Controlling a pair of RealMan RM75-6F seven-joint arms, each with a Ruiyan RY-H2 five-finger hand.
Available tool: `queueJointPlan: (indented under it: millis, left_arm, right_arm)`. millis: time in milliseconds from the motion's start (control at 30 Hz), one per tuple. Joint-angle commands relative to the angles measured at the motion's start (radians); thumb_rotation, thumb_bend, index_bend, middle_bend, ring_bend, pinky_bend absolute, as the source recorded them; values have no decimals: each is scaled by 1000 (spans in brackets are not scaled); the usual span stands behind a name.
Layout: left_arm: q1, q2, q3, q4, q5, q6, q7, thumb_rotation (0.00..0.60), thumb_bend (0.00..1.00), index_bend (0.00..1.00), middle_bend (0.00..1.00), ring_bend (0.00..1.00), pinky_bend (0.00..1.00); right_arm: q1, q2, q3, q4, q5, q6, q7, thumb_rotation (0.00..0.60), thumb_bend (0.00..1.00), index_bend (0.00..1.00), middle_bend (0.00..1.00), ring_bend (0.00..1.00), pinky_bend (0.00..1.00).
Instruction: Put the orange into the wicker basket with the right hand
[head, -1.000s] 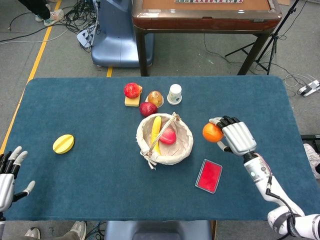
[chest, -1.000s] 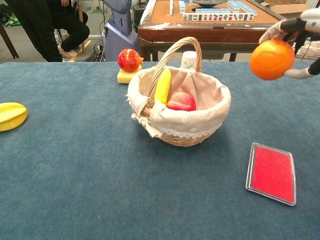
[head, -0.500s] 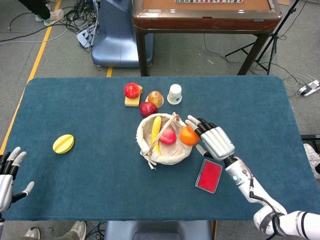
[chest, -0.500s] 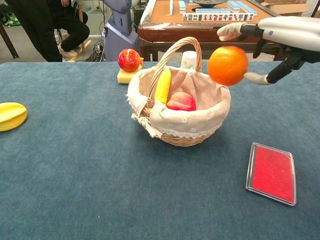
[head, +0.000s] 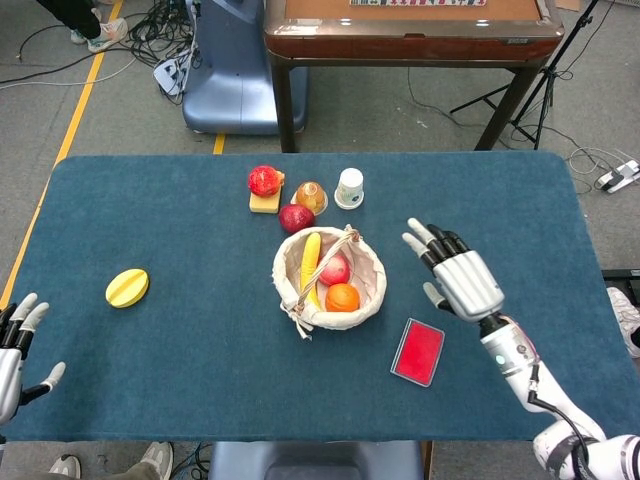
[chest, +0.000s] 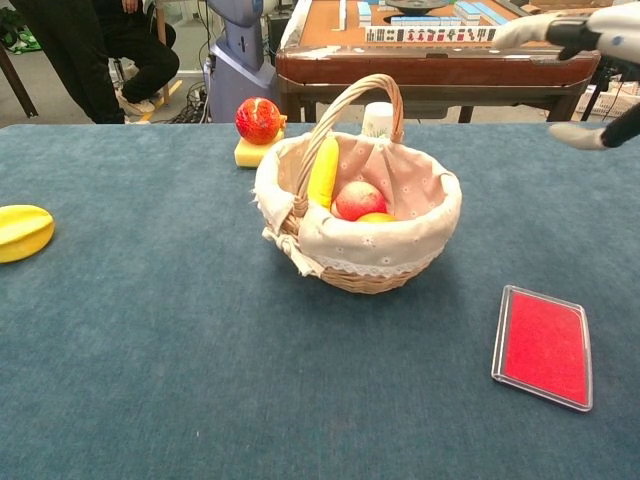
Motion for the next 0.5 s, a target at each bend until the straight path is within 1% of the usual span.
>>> queueJointPlan:
  millis: [33,267,500]
  left_arm:
    - [-4,-3,-2,2,4,-2,1,600,260,126,0,0,1]
    - [-16,-8,-6,-1,5,-14,11,600,260,126,0,0,0]
    - [-24,-15,-12,4,6,-17,15,600,260,126,0,0,1]
  right_arm:
    - [-60,50,-21,2,11,64,-37,600,406,0,0,0,157]
    - [-175,99,-63,20,20,160,16,600,407,0,0,0,157]
    - [-285,93,-89,57,13,270,83,600,407,0,0,0,157]
